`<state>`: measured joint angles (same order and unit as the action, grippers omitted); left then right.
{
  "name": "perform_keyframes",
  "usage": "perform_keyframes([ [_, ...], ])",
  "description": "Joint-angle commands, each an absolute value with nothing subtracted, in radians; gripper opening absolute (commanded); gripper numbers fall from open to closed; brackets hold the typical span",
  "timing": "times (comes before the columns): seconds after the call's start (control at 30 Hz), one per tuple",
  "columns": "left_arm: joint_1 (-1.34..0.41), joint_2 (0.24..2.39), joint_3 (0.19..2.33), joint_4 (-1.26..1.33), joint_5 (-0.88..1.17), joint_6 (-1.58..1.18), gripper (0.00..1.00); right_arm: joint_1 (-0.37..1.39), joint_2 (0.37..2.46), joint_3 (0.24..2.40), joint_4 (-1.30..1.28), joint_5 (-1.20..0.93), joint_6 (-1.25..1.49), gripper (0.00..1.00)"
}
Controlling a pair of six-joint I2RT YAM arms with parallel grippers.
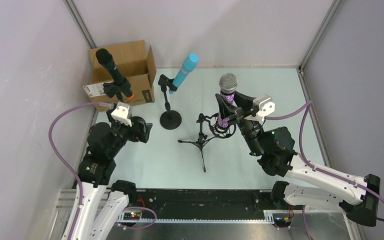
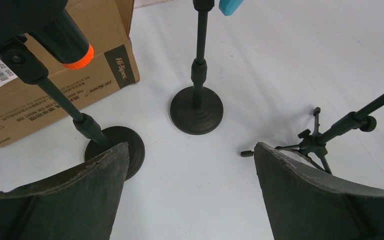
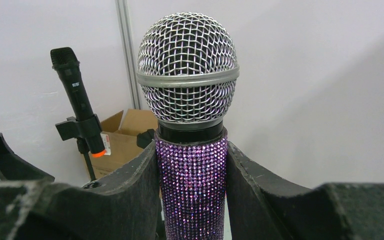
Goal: Attach the microphones to the stand
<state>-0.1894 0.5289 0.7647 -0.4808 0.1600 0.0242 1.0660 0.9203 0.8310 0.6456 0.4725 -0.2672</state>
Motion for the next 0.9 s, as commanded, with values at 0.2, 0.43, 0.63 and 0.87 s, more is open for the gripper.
perform_keyframes([
  [0.2, -0.184, 0.521, 0.754, -0.449, 0.165, 0.007, 0.98, 1.163, 0.889, 0.701, 0.990, 0.674, -0.323, 0.00],
  [0.43, -0.184, 0.514, 0.753, -0.448, 0.160, 0.008, 0.98, 1.242, 0.944, 0.646, 1.230, 0.703, -0.475, 0.02],
  [0.63, -0.185, 0.517, 0.756, -0.449, 0.163, 0.007, 0.98, 1.287, 1.001, 0.625, 1.369, 0.735, -0.600, 0.03],
  [0.87, -0.185, 0.519, 0.756, -0.449, 0.164, 0.007, 0.98, 1.281, 1.026, 0.569, 1.439, 0.774, -0.641, 0.00],
])
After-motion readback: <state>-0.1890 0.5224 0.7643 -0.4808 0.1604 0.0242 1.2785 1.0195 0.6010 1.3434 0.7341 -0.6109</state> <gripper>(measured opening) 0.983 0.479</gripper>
